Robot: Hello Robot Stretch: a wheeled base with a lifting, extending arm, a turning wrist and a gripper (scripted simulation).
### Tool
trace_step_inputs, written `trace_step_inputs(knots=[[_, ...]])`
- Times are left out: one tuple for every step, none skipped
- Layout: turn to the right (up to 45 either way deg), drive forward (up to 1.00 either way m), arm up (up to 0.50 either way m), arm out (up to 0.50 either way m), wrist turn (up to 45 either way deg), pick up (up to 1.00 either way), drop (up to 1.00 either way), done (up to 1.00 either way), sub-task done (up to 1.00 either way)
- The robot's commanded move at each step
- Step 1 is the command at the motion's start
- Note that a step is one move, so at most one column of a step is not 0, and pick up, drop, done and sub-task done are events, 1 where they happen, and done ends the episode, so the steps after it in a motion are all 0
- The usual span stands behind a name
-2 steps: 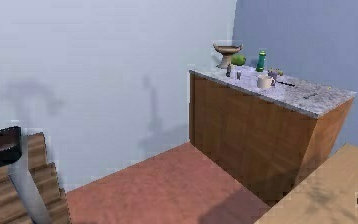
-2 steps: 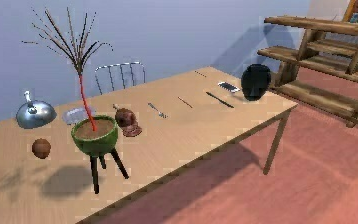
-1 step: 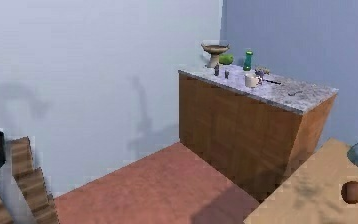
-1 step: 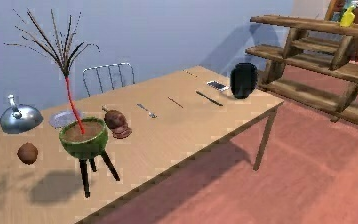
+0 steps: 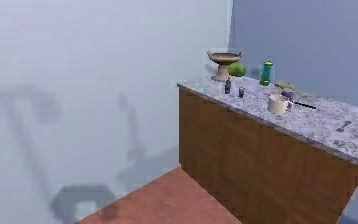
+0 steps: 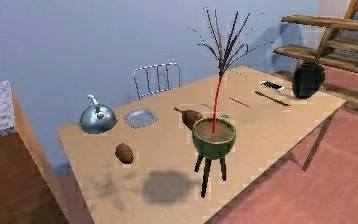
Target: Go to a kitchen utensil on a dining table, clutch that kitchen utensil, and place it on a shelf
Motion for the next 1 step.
trace_step_inputs(knots=[[3.0, 0.0, 0.0, 0.0, 0.0, 0.0, 0.0, 0.0, 0.0]])
